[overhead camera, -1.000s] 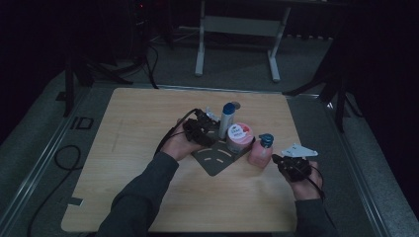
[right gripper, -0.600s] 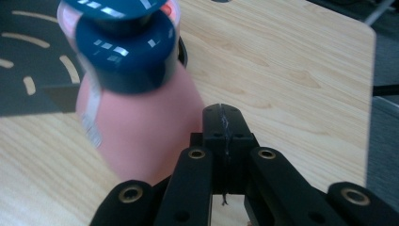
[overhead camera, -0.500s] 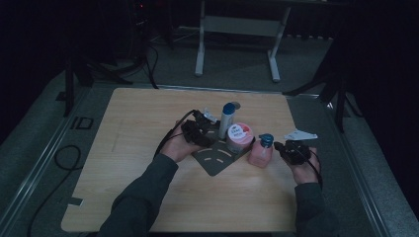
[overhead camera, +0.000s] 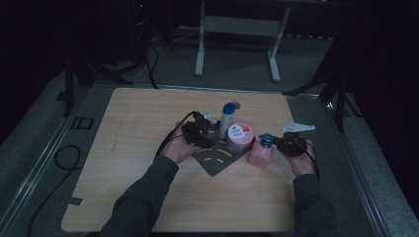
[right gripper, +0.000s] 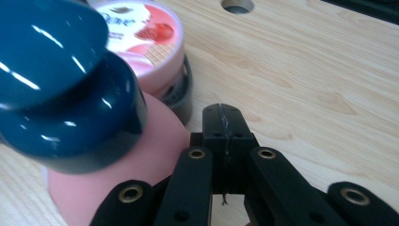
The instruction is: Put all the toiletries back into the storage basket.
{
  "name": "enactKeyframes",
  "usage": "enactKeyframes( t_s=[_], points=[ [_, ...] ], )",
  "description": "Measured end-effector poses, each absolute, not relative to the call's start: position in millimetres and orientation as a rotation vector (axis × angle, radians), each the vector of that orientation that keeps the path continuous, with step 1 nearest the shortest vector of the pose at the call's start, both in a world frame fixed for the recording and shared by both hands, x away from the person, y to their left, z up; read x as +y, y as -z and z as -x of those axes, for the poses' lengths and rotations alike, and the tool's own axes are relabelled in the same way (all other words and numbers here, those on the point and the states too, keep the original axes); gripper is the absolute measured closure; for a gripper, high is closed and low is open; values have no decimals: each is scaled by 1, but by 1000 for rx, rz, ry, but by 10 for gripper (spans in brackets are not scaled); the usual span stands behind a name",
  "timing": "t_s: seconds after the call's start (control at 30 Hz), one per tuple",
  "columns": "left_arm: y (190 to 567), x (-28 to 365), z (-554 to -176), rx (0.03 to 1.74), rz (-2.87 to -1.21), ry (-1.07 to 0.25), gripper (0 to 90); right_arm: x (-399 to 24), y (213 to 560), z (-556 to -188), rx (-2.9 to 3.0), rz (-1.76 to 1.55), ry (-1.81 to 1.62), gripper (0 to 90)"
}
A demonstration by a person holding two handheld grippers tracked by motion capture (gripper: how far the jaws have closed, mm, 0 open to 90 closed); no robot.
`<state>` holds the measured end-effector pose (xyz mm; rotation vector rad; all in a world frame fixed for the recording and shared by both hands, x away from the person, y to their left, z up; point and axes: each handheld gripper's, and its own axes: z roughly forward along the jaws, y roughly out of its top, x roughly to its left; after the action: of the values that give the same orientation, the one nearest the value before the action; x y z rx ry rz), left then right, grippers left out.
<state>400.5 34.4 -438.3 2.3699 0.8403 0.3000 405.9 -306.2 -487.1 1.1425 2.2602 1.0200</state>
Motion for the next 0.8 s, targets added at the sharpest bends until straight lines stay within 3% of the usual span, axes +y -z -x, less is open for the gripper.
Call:
enactKeyframes(
  t_s=[0.8],
  points=[
    [442,32,-402,839,-2369,-284,506,-307,487,-414,2369,-1074,-1083,900]
  ],
)
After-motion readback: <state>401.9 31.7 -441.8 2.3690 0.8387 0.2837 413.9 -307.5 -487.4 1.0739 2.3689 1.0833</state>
